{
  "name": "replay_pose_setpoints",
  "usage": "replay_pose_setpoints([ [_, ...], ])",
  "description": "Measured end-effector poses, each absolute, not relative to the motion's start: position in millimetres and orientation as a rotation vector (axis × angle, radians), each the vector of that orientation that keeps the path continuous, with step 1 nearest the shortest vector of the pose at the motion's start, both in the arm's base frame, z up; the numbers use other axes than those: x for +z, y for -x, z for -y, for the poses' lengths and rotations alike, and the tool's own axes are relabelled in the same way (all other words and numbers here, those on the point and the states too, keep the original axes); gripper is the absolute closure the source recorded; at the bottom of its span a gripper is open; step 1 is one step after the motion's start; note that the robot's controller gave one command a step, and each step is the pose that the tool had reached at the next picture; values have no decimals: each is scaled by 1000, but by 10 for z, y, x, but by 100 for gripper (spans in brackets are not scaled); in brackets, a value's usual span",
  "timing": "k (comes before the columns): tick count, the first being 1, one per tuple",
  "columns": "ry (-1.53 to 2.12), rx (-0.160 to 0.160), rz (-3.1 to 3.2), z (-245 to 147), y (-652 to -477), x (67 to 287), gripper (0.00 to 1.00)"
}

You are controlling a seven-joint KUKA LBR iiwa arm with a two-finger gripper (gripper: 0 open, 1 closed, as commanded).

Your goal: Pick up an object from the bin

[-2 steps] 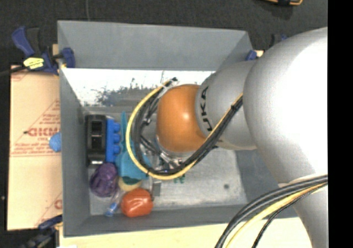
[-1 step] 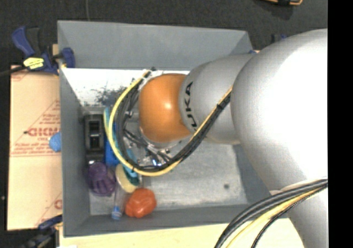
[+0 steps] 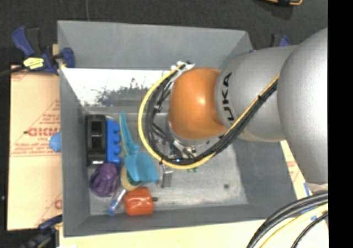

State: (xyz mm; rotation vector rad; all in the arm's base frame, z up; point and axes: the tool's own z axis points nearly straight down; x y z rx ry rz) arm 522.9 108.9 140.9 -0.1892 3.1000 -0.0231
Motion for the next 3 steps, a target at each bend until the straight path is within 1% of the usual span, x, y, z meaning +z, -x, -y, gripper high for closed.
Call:
replay_pose_setpoints([
  [1, 562, -35, -3051, -1211, -5426, 725, 0],
  [2, 262, -72, -3104, -1873, -5298, 1050, 100],
  [3, 263, -71, -3104, -1874, -5298, 1050, 100],
])
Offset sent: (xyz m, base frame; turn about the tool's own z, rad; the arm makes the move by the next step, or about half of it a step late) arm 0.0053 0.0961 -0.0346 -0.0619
